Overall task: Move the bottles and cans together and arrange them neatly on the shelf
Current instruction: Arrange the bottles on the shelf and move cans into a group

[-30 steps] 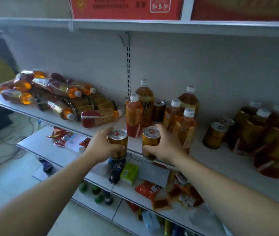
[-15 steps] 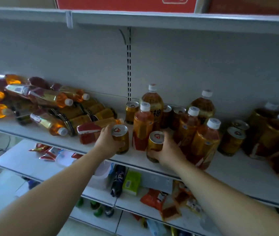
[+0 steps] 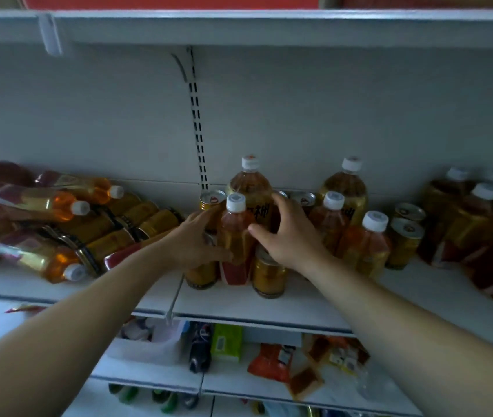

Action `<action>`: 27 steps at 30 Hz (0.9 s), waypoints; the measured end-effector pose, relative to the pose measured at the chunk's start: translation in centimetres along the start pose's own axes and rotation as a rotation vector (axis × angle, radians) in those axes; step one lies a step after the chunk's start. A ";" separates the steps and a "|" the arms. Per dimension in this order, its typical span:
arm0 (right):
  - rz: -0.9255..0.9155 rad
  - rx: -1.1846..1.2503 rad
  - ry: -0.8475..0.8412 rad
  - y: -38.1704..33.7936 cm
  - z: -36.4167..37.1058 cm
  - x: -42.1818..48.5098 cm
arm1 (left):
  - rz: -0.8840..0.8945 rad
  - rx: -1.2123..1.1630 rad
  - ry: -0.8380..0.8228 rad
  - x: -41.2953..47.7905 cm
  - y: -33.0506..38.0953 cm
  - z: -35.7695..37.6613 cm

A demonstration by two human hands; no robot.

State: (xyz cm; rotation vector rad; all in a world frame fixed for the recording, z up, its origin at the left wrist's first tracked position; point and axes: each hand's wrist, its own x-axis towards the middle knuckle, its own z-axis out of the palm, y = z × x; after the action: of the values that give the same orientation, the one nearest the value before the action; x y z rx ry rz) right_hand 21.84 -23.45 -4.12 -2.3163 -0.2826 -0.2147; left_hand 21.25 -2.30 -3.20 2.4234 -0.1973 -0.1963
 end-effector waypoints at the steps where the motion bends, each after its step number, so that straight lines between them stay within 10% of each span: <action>1: -0.002 0.019 0.022 -0.9 -0.2 1.2 | 0.023 -0.010 0.012 0.5 0.1 0.1; 11: 0.244 0.300 -0.185 -3.2 0.3 9.4 | -0.030 0.099 0.071 1.6 -1.2 2.6; 27: -0.022 0.296 0.576 -10.3 -6.1 3.1 | 0.216 -0.566 0.138 0.2 1.4 -3.4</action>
State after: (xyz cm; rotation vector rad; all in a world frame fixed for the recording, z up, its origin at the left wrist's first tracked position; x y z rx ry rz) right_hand 21.68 -20.52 7.94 -1.8653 -0.0419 -0.7772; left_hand 21.96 -1.27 0.28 1.8301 -0.2942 0.0153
